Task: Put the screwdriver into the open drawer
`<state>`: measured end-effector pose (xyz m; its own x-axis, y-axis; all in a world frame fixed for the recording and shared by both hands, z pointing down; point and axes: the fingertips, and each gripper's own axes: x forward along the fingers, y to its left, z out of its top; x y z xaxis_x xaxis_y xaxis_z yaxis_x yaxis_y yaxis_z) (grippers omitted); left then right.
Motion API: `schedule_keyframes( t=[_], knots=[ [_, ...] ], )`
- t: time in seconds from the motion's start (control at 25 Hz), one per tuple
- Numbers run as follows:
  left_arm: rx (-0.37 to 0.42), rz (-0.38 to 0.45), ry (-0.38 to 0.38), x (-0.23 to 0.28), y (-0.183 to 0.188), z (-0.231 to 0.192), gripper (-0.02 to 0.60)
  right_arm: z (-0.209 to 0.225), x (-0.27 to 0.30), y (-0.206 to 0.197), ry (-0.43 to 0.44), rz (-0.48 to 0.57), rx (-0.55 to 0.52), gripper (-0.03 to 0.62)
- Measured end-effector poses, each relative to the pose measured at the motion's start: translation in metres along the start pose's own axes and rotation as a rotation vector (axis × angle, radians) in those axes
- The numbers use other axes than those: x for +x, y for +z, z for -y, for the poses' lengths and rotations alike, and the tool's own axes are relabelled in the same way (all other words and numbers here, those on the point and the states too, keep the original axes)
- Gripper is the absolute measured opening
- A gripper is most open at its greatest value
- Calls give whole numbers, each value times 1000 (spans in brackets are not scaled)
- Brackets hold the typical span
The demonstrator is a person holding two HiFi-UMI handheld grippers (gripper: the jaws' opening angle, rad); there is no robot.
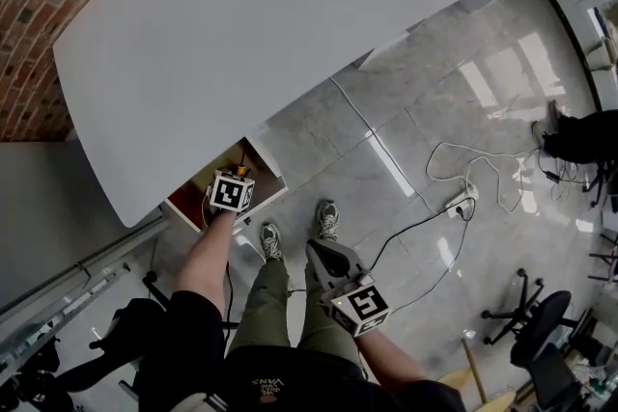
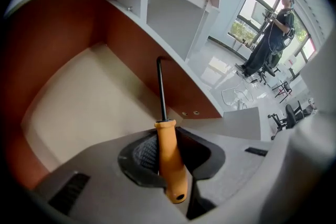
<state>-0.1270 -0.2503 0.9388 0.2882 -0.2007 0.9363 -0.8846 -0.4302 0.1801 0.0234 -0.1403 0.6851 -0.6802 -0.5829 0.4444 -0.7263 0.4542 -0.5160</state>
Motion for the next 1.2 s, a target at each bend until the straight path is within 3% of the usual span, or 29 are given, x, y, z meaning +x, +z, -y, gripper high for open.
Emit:
schedule_keyframes(
  t=[0.32,0.64,1.2],
  knots=[
    [-9,-74,8,20,-2,-12,67,21,6,-7,-17,-19,20,-5],
    [13,-97,-8,23,-6,-13,67,21,10,-13,-16,-30,15,-5],
    [22,-57,21,11,-2,-20,84,13,4,-11,-26,-23,6,-5]
  ],
)
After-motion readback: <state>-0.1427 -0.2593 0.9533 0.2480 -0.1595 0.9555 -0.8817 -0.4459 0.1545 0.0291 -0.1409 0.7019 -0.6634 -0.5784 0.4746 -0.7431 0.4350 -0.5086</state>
